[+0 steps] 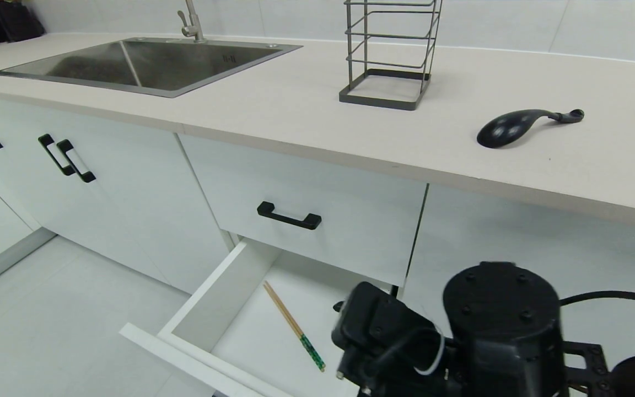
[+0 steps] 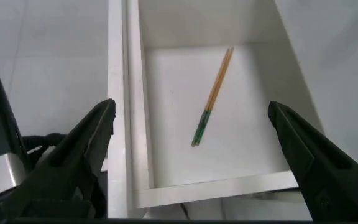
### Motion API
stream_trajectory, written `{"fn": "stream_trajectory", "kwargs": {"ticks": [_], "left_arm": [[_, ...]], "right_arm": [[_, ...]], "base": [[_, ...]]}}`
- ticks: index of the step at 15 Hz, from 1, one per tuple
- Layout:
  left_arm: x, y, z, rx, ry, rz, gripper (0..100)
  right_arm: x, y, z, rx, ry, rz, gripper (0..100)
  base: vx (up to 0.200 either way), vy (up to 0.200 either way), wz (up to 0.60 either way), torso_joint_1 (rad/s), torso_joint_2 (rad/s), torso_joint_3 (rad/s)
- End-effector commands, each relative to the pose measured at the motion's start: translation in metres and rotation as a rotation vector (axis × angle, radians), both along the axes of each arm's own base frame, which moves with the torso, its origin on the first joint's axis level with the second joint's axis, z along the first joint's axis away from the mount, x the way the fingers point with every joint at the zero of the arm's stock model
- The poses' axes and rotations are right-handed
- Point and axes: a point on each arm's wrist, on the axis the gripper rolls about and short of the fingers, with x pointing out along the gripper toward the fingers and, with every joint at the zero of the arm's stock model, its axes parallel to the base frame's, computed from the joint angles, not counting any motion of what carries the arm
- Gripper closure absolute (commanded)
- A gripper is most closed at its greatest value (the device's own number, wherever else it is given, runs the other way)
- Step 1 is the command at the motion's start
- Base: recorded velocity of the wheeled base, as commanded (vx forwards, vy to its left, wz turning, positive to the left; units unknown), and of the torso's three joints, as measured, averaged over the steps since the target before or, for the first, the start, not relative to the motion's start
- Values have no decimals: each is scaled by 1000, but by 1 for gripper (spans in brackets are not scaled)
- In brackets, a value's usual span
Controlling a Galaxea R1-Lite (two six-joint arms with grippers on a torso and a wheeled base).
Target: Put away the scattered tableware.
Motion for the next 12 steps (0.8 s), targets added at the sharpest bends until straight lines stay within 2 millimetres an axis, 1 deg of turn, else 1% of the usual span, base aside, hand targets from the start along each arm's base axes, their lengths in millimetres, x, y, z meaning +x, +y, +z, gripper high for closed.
{"fn": "stream_trajectory", "kwargs": {"ticks": [1, 2, 3, 4, 5, 6, 8, 9, 10, 12], "left_arm": [[0, 0, 0, 0, 0, 0, 0], [0, 0, 0, 0, 0, 0, 0], [0, 0, 0, 0, 0, 0, 0], [0, 0, 0, -2, 0, 0, 0], [0, 0, 0, 0, 0, 0, 0], [0, 0, 0, 0, 0, 1, 0], [0, 0, 0, 0, 0, 0, 0], [0, 0, 0, 0, 0, 0, 0], [0, 0, 0, -2, 0, 0, 0], [0, 0, 0, 0, 0, 0, 0]], "right_arm": [[-1, -40, 6, 26, -6, -10, 0], [1, -48, 8, 31, -5, -31, 0], [3, -59, 2, 13, 9, -60, 0], [2, -63, -4, -9, 29, -68, 0], [2, -61, -8, -16, 50, -69, 0], [1, -54, -12, -19, 73, -59, 0], [3, -33, -27, -45, 88, -38, 0], [4, -24, -26, -7, 69, -24, 0], [4, -18, -28, 16, 57, -11, 0], [4, -16, -29, 17, 56, -8, 0]], "base": [[0, 0, 0, 0, 0, 0], [0, 0, 0, 0, 0, 0], [0, 0, 0, 0, 0, 0], [0, 0, 0, 0, 0, 0], [0, 0, 0, 0, 0, 0], [0, 0, 0, 0, 0, 0], [0, 0, 0, 0, 0, 0], [0, 0, 0, 0, 0, 0], [0, 0, 0, 0, 0, 0], [0, 0, 0, 0, 0, 0]]}}
